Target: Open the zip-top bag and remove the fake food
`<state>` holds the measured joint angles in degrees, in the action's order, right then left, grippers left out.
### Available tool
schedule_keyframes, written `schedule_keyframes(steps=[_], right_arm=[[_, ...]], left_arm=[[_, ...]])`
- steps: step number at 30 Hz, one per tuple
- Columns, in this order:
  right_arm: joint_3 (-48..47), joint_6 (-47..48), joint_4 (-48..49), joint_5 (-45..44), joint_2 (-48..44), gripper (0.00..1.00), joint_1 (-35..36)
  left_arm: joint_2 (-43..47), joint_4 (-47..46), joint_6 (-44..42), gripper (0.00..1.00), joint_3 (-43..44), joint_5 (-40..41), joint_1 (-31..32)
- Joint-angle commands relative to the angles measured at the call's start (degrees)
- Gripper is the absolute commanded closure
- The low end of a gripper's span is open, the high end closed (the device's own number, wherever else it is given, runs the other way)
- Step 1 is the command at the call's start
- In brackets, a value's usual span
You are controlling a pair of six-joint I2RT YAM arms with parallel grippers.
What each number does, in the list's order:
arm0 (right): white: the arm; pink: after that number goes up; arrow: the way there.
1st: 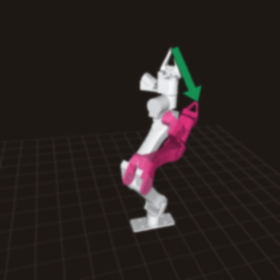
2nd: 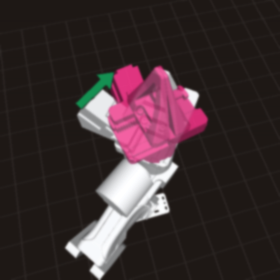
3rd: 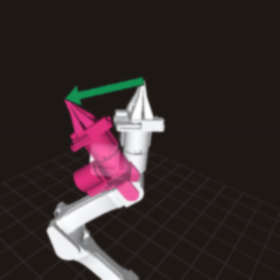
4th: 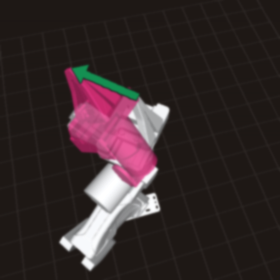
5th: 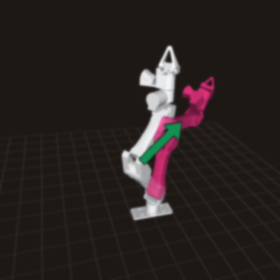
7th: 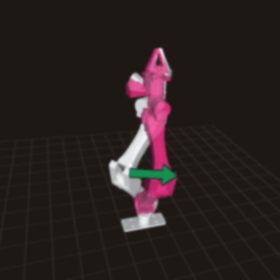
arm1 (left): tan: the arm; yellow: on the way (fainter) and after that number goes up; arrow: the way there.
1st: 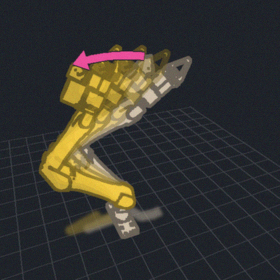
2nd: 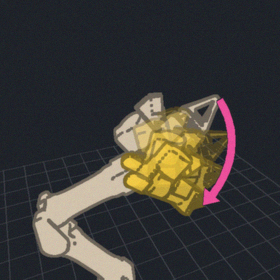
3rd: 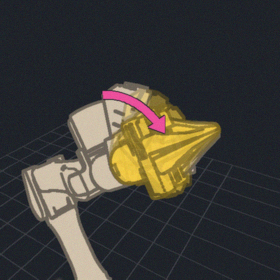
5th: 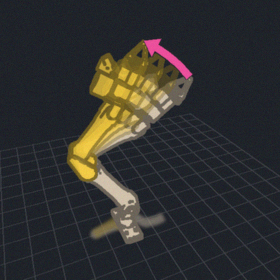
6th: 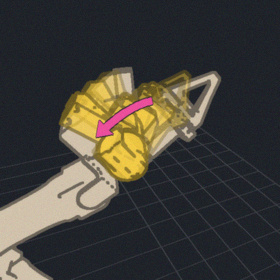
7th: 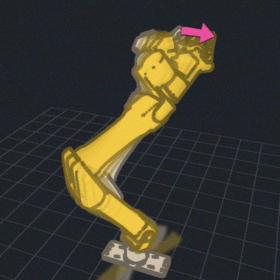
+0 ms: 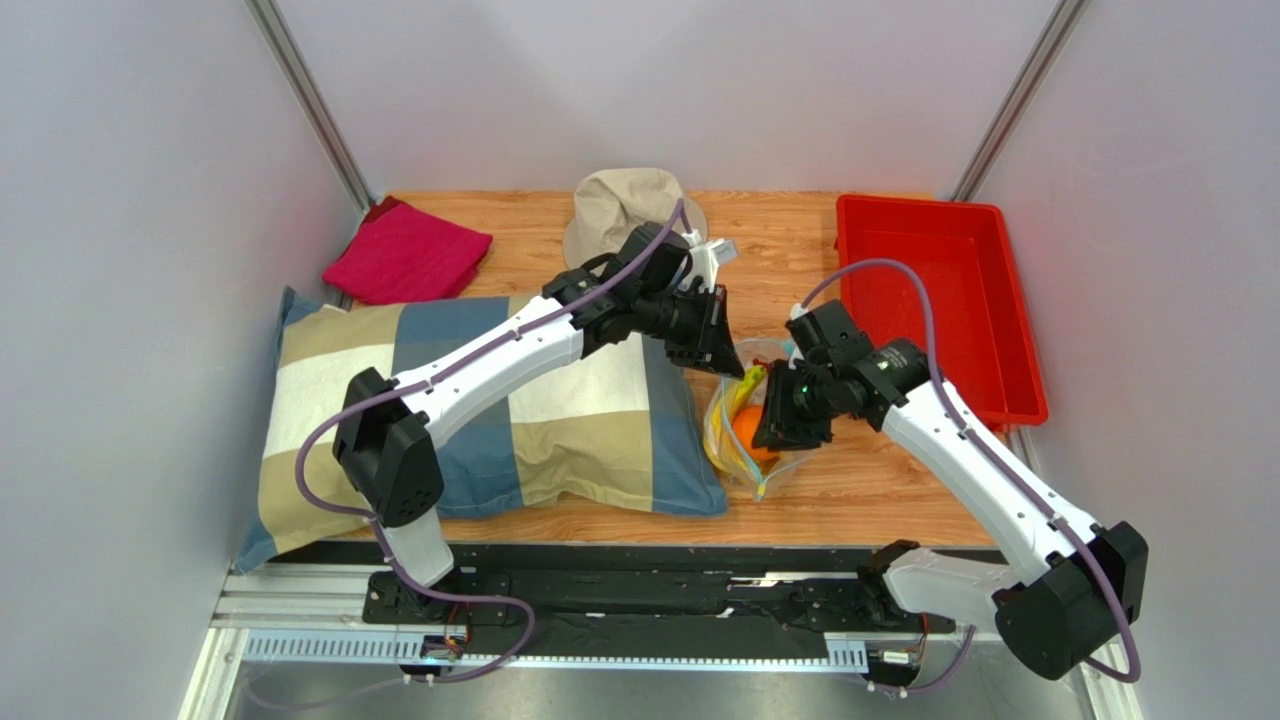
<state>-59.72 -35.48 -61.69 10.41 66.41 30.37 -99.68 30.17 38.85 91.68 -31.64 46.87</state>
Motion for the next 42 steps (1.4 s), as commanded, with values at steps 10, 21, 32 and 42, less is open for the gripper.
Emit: schedule_keyframes(steps=[10, 21, 32, 42], right_arm=[[-26.6, 3.1, 1.3, -6.5, -3.9, 1.0, -0.3], [-7.4, 2.1, 6.1, -0.5, -2.1, 0.84, 0.1], [-1.9, 6.6, 7.8, -3.6, 4.4, 0.26, 0.4], [2.2, 4.6, 10.2, -6.7, 8.2, 0.27, 1.8]], left_arm=[[1.7, -2.3, 0.0, 1.0, -2.0, -0.7, -0.1], [0.8, -2.1, 0.3, 1.0, -1.3, -2.6, -0.1], [-0.1, -3.6, 1.0, 1.0, -3.3, -4.5, 0.0], [0.0, -3.7, 0.4, 1.0, -4.8, -4.4, 0.0]])
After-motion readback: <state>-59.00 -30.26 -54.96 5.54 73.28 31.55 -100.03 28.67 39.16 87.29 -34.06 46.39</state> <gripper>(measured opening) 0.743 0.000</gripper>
